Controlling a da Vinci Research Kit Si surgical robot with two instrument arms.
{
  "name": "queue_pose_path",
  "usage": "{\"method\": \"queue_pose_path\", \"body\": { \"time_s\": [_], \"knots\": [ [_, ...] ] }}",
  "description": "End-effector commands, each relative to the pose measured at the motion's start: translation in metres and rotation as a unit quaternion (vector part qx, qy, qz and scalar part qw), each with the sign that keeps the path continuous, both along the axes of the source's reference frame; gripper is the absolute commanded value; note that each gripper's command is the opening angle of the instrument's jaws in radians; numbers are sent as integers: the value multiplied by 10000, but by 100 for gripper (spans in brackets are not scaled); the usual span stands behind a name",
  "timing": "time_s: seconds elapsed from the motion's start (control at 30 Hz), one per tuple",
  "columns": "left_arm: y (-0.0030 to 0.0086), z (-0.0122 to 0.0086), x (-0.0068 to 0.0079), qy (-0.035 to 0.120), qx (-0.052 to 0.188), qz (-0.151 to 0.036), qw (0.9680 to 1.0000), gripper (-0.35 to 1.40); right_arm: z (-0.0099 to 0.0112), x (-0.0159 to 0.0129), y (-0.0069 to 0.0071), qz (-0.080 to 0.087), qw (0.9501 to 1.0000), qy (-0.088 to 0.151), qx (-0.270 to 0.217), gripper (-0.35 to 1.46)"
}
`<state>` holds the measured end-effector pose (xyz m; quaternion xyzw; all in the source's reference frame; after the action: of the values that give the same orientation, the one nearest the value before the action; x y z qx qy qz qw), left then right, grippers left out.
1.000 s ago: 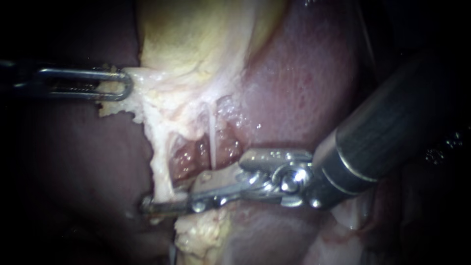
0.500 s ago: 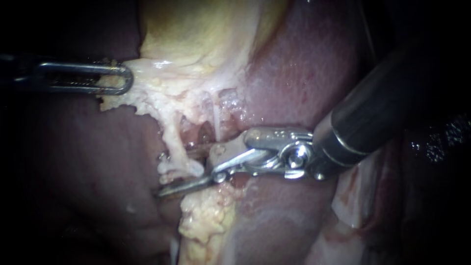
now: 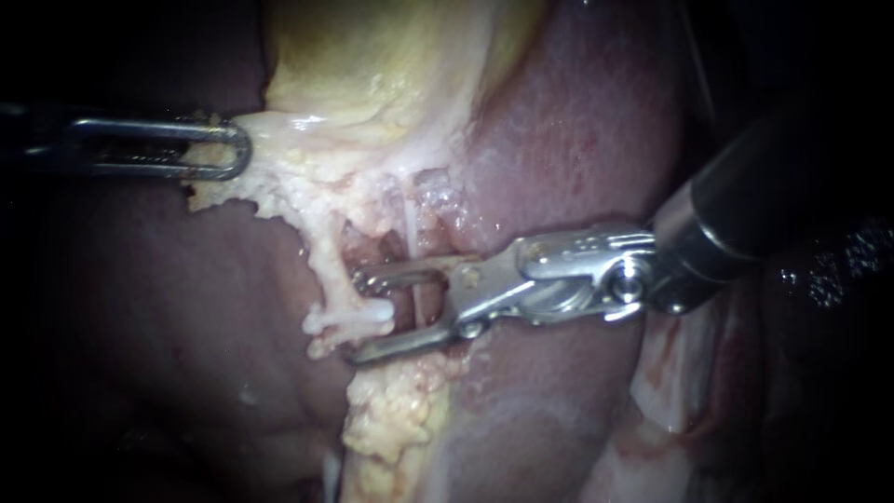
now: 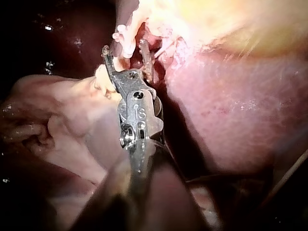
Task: Going back second clip left tube
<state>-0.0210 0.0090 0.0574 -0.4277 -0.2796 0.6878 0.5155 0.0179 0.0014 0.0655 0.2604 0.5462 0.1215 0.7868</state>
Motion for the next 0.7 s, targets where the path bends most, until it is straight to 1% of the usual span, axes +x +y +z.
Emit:
{"method": "queue_pose_path", "body": {
  "time_s": [0.03, 0.1, 0.23, 0.3, 0.37, 0.47, 0.57, 0.63, 0.7],
  "knots": [
    [0, 0, 0, -4, 0, 2, 10000, -35, -4, -8, 1, 27, 10000, -4, -21, 50],
    [0, 0, 0, -4, 0, 2, 10000, -35, -9, -22, 1, 29, 10000, -2, -88, 50],
    [0, 0, 0, -4, 0, 3, 10000, -35, -31, -61, 6, -119, 9992, 113, -365, 50],
    [0, 0, 0, -4, 0, 3, 10000, -35, -47, -81, 12, -132, 9984, 133, -530, 50],
    [0, 0, 0, -4, 0, 2, 10000, -35, -62, -99, 19, -122, 9977, 91, -660, 50],
    [0, 0, 0, -4, 0, 2, 10000, -35, -78, -118, 28, -118, 9967, 8, -798, 50],
    [0, 0, -1, -3, 0, 0, 10000, -35, -85, -129, 35, -100, 9958, -75, -905, 50],
    [0, 0, -1, -2, 0, -1, 10000, -35, -85, -133, 37, -56, 9956, -115, -931, 50],
    [0, 0, -2, -1, -1, -3, 10000, -35, -85, -136, 37, -53, 9952, -125, -973, 50]
  ]
}}
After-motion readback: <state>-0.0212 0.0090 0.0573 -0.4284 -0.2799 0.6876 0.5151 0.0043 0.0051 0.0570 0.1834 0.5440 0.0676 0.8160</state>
